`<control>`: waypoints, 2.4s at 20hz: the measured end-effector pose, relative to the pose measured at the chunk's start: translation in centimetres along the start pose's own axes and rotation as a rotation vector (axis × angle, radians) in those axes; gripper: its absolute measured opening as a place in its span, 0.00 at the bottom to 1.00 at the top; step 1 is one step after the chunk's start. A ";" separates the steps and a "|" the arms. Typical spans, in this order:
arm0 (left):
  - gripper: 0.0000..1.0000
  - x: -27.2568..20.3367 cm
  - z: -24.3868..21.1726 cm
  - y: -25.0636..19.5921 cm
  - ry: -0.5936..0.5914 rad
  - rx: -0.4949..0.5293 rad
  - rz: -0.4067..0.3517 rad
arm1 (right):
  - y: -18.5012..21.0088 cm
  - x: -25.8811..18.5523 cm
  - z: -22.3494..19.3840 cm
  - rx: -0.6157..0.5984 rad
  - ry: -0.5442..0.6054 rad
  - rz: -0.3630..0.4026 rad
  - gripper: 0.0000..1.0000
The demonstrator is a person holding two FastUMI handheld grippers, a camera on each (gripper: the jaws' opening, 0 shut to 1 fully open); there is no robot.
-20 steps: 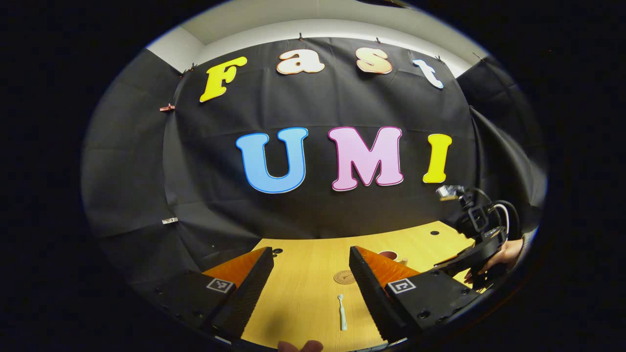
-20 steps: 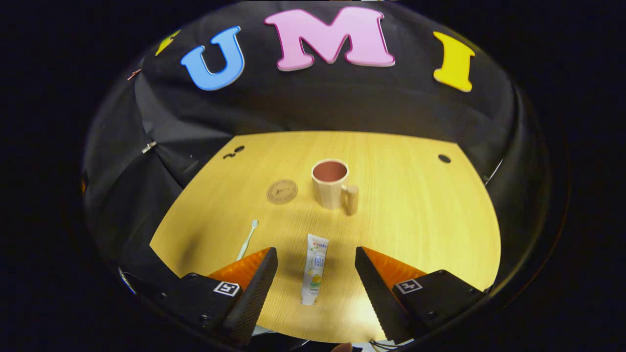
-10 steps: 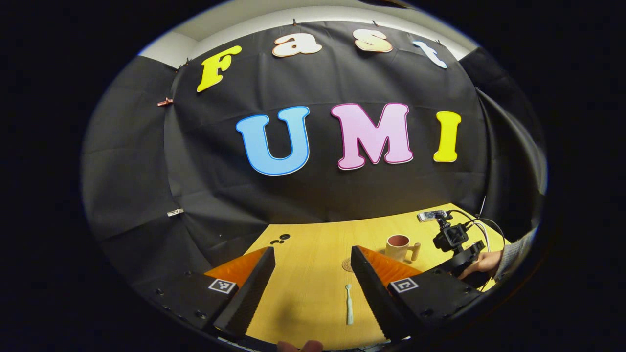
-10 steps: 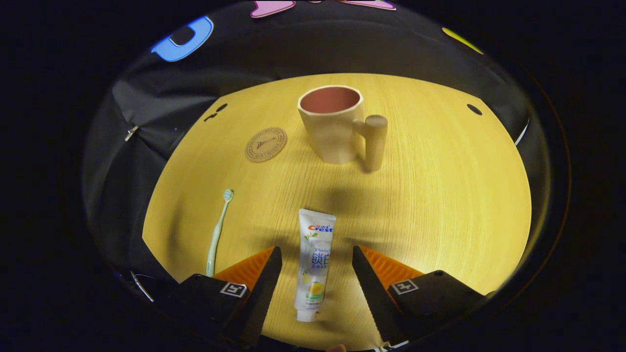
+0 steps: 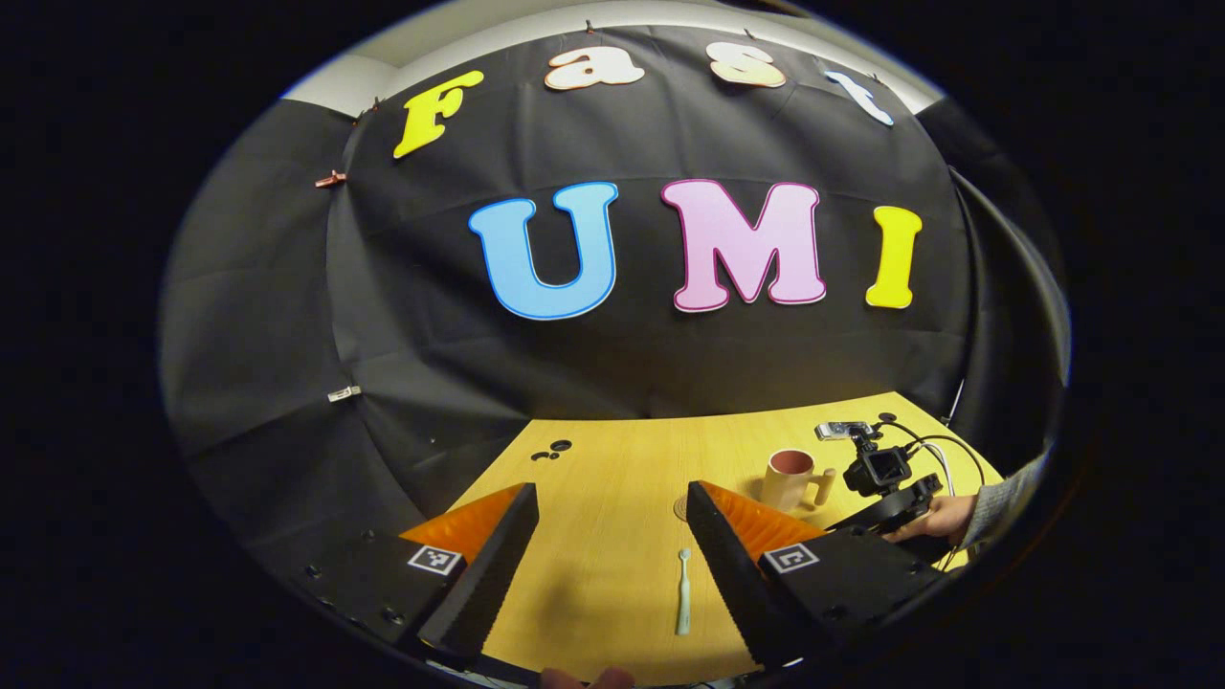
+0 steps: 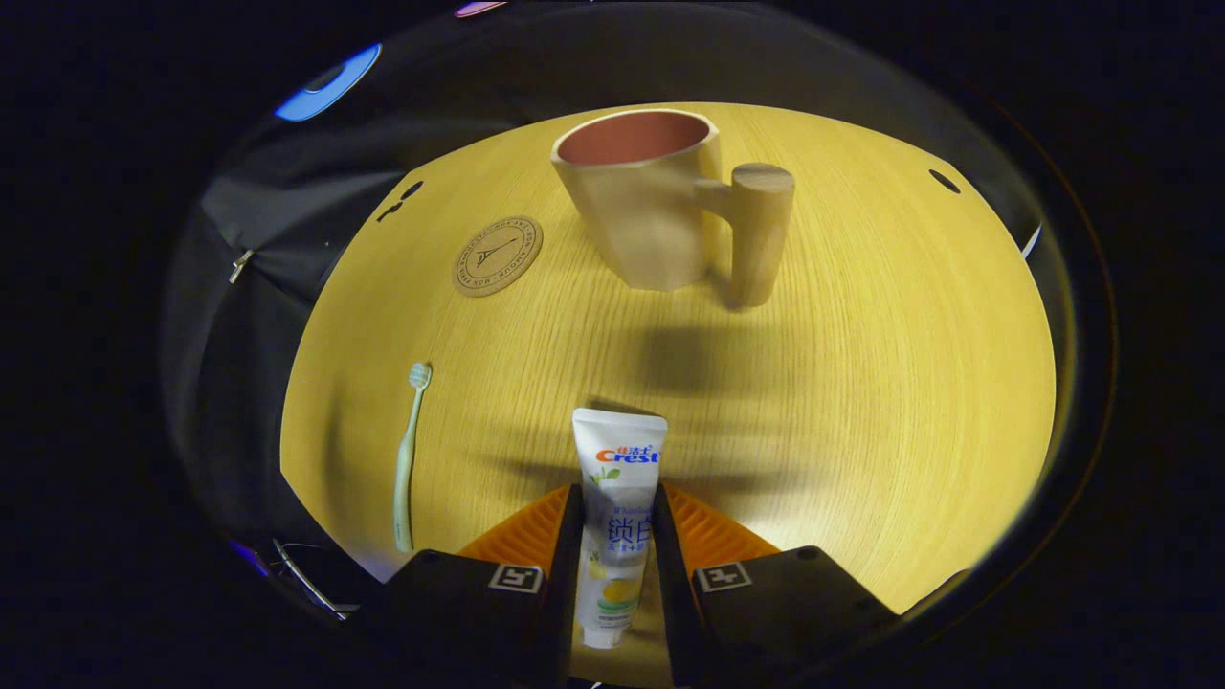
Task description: Put the toothbrush and toothpaste on the desktop into the cup, then pick up the cup and place it on the coaster on the desktop.
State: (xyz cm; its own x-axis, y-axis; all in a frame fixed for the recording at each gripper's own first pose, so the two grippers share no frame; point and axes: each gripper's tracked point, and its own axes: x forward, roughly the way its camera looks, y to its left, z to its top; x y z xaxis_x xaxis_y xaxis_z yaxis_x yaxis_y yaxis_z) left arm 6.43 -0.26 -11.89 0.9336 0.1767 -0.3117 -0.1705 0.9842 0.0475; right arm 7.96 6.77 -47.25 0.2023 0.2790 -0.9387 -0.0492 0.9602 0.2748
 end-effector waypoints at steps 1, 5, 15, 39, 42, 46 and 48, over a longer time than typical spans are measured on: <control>0.99 0.3 -0.3 -0.2 0.012 -0.005 -0.005 | -0.1 -0.7 0.1 -0.006 -0.003 -0.010 0.32; 0.98 1.6 -1.5 -1.1 0.059 -0.026 -0.027 | 0.7 -0.5 -0.3 -0.046 -0.031 0.033 0.19; 0.98 7.9 -9.2 -6.9 0.281 -0.011 -0.208 | -0.1 -9.3 3.2 0.065 -0.284 0.199 0.15; 0.62 13.8 -26.4 -9.6 0.726 0.036 -0.210 | -10.3 -16.6 5.3 0.106 -0.452 0.136 0.15; 0.29 13.8 -26.4 -9.4 0.718 0.045 -0.212 | -10.3 -16.7 5.3 0.109 -0.460 0.138 0.15; 0.09 13.9 -26.1 -9.4 0.711 0.004 -0.235 | -10.0 -16.8 5.3 0.108 -0.470 0.143 0.15; 0.07 13.7 -25.8 -9.4 0.697 -0.021 -0.241 | -9.8 -17.0 5.4 0.107 -0.478 0.150 0.15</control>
State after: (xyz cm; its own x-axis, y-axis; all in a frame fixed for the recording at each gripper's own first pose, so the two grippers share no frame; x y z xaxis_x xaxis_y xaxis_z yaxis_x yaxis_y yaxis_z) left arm 12.72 -7.33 -41.14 0.5303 -0.0974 -0.8422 0.0012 0.9935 -0.1142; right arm 10.31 -7.41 -32.84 0.6264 0.3538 -0.6946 -0.0163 0.8968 0.4422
